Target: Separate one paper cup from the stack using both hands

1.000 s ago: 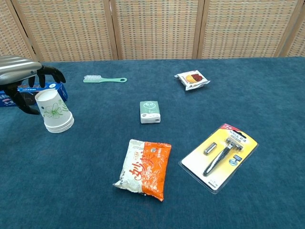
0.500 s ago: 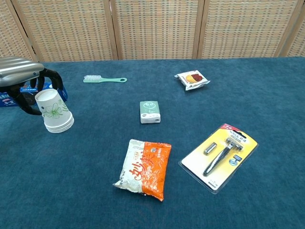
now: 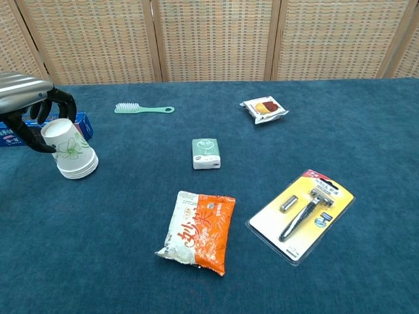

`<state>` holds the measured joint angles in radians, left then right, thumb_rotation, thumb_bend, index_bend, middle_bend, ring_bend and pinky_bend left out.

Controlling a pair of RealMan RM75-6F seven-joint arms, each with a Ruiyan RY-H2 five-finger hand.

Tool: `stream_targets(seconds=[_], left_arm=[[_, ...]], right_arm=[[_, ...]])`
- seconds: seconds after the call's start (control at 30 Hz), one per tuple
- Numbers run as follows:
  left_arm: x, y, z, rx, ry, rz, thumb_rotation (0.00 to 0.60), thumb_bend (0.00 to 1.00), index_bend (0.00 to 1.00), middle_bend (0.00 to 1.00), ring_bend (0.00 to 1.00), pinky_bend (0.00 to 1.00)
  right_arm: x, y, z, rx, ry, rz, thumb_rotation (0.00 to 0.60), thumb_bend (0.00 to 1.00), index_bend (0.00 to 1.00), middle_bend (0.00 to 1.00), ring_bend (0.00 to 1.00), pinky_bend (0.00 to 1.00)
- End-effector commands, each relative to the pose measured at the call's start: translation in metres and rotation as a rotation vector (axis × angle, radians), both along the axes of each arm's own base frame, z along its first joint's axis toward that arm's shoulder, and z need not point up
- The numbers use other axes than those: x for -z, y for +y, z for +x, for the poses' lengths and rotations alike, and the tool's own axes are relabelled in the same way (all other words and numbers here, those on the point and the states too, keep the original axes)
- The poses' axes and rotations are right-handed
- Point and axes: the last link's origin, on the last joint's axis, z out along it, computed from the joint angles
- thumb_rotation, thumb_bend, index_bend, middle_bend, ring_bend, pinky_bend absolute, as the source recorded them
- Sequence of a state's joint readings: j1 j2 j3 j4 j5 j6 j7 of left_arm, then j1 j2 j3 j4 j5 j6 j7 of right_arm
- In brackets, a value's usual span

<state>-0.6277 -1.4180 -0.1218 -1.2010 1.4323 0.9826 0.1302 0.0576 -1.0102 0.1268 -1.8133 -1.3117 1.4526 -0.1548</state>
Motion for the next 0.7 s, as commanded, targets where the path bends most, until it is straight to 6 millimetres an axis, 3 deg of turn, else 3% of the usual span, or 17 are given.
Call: stream_targets(seconds=[0.03,0.23,0.37,0.5,0.7], left_arm=[[-0.011,-0.001,0.004,0.003,-0.075,0.029,0.6,0.18,0.47,0.49,0.56,0.51],[-0.041,-0.007,0.015,-0.044,-0.438,0.061,0.6,0.24,0.47,0.5,0.57,0.52],[-0.047,-0.011,0.017,-0.11,-0.693,0.018,0.6,0.27,0.47,0.5,0.57,0.52],[-0.041,-0.01,0.024,-0.211,-0.942,-0.079,0.6,0.29,0.47,0.5,0.57,0.52],[-0.013,-0.005,0.055,-0.345,-1.225,-0.284,0.6,0.31,0.47,0.5,0.57,0.52]], right_arm=[[0.001,0.0,0.0,-0.001,0.003,0.003,0.6,0.0,0.0,0.0,0.0,0.0],[0.006,0.0,0.002,-0.014,0.014,0.019,0.6,0.0,0.0,0.0,0.0,0.0],[0.007,-0.004,0.006,-0.073,0.025,0.02,0.6,0.0,0.0,0.0,0.0,0.0],[0.005,-0.011,0.008,-0.172,0.08,0.019,0.6,0.0,0.0,0.0,0.0,0.0],[-0.003,-0.027,0.02,-0.362,0.11,0.023,0.6,0.0,0.06,0.0,0.0,0.0]])
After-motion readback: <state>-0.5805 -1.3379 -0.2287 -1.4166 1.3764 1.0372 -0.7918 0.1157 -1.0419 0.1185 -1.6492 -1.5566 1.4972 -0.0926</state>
